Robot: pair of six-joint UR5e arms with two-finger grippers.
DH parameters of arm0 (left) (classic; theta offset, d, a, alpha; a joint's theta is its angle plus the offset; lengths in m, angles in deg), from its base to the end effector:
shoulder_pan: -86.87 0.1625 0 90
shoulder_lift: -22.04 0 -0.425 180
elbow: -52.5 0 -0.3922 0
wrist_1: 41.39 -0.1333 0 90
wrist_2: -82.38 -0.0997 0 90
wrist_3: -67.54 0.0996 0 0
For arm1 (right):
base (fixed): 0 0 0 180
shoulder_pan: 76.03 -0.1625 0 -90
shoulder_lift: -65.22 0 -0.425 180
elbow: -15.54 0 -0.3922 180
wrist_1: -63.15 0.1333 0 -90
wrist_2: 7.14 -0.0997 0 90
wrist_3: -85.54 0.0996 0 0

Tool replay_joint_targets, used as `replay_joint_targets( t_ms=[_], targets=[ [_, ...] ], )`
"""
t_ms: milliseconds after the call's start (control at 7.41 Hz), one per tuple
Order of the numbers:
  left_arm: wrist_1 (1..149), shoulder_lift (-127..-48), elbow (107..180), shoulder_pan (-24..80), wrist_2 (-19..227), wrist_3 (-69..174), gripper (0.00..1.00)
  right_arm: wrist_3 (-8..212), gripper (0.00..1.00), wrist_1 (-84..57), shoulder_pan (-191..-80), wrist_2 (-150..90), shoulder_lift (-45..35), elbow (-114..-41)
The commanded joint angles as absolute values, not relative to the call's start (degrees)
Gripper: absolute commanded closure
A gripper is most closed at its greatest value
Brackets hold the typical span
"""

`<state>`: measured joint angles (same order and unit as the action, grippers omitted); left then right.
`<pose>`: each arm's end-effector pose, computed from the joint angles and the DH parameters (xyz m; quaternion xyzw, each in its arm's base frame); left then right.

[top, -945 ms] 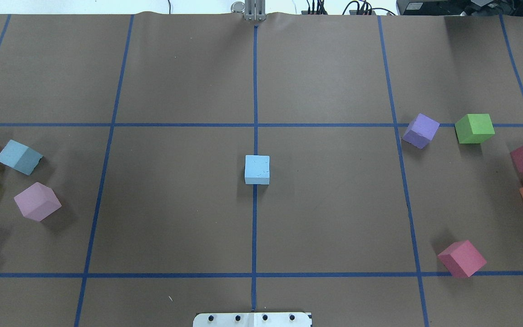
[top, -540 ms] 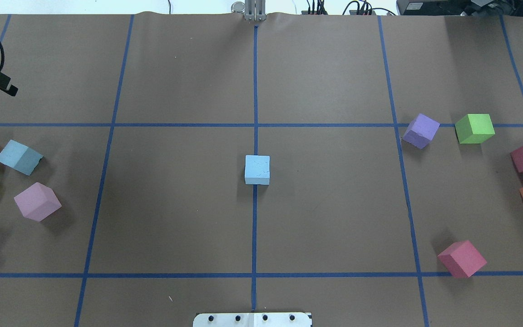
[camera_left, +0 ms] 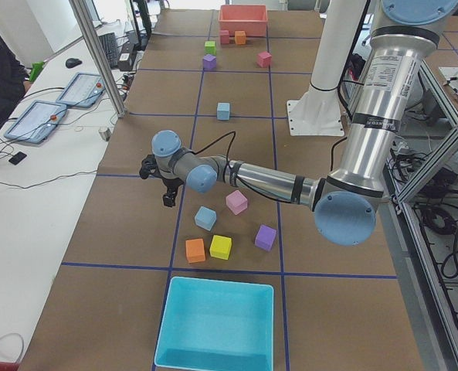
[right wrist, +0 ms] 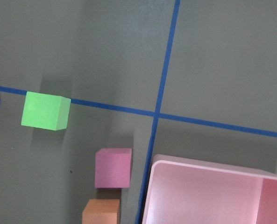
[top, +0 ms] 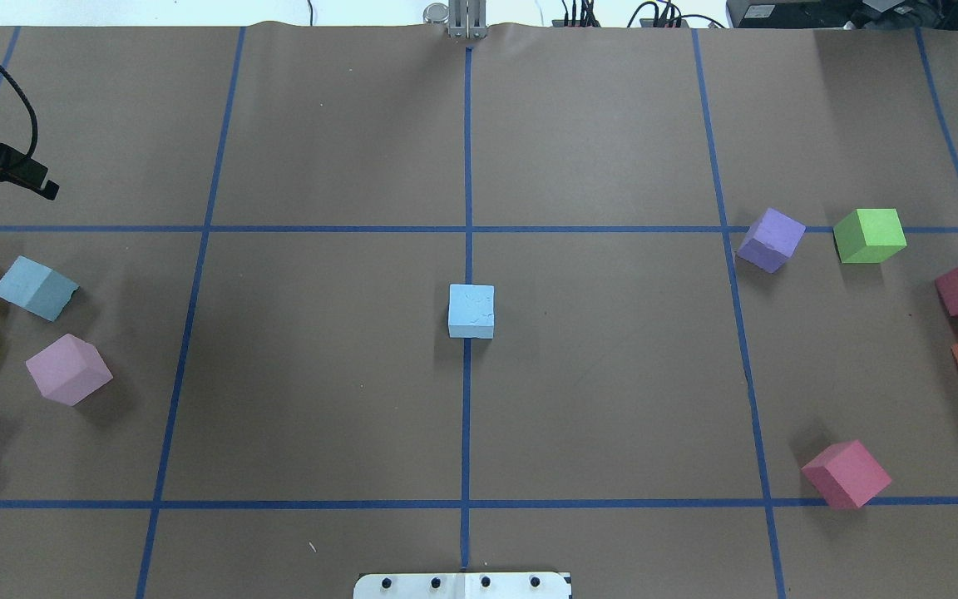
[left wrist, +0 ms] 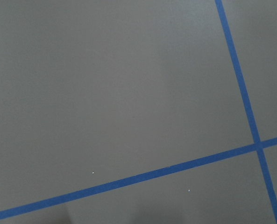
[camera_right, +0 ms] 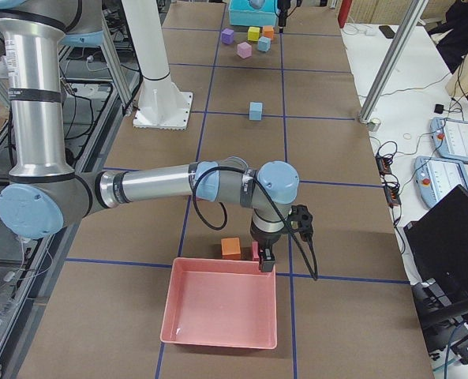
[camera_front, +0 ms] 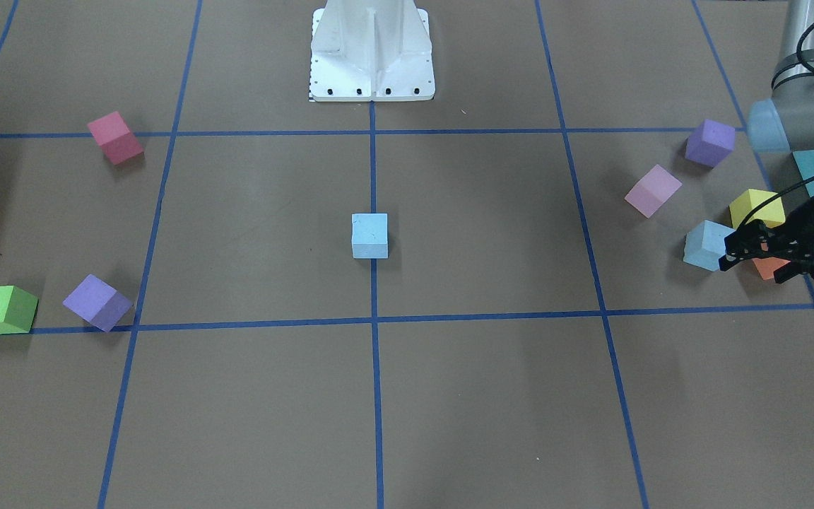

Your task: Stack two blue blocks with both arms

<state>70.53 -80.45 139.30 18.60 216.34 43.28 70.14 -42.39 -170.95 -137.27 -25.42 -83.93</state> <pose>0.1631 -0.5824 0.5238 0.0888 0.4293 0.0809 0.8951 0.1094 -0.4653 0.6145 0.0063 -0.3468 -0.0656 0.9356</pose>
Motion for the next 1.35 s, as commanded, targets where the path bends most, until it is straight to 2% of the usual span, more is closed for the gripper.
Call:
replay_joint_targets(
  t_ms=[0,1215],
  targets=[
    [75.28,-76.52,138.37,19.2,215.27,42.93,0.02,70.16,0.0,-36.63,-170.95,-136.78,-26.36,-79.67],
    [77.0,-72.62,138.72,25.61,212.46,41.79,0.02,70.95,0.0,-36.25,-170.77,-137.22,-25.92,-79.11]
  ],
)
